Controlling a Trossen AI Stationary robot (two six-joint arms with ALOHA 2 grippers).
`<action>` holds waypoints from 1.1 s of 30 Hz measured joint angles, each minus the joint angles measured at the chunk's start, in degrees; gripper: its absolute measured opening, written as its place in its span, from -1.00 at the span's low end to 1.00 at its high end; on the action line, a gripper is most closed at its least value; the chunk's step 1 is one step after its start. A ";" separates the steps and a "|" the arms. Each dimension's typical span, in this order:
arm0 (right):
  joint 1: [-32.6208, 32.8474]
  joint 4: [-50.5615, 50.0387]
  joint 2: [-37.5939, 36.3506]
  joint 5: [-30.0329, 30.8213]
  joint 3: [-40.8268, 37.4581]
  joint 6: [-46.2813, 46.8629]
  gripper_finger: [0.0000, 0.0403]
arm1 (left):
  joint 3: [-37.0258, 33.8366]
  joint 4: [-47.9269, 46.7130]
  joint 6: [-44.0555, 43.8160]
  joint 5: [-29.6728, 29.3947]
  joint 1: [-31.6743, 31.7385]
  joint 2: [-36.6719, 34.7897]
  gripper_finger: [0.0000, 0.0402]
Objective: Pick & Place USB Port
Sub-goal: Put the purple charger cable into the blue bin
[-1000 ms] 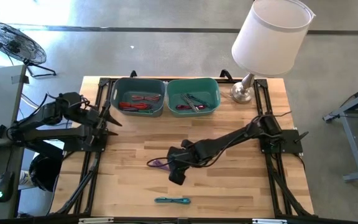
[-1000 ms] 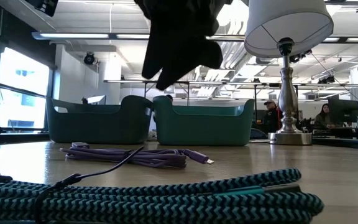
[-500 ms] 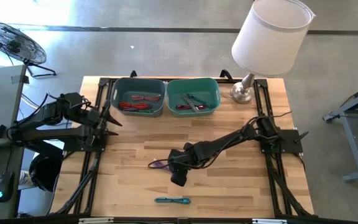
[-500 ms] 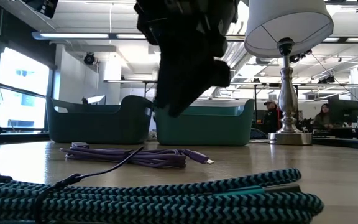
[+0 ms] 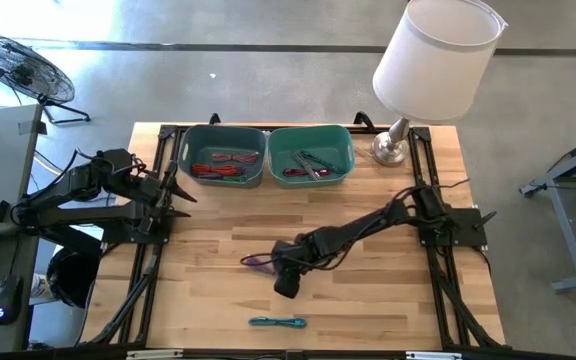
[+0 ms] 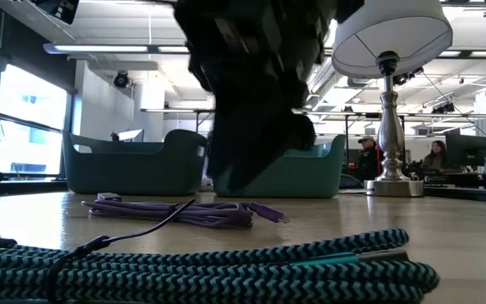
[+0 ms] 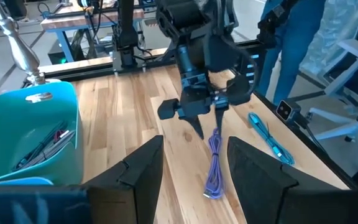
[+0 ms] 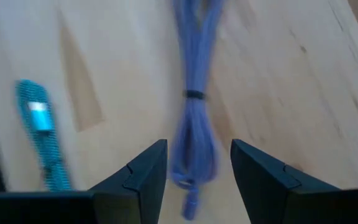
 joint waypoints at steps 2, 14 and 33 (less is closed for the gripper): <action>-0.20 0.64 0.00 -0.27 -1.10 0.10 -0.16 | 0.00 0.00 0.01 -0.15 0.00 0.00 -0.13; -0.25 6.07 -0.02 -3.30 -4.77 0.49 -0.16 | 0.00 -1.67 0.47 -0.92 0.00 0.02 -0.13; -0.61 11.26 -0.31 -4.61 -9.94 3.97 -0.64 | 0.00 -2.69 0.90 -3.17 0.02 0.02 -0.13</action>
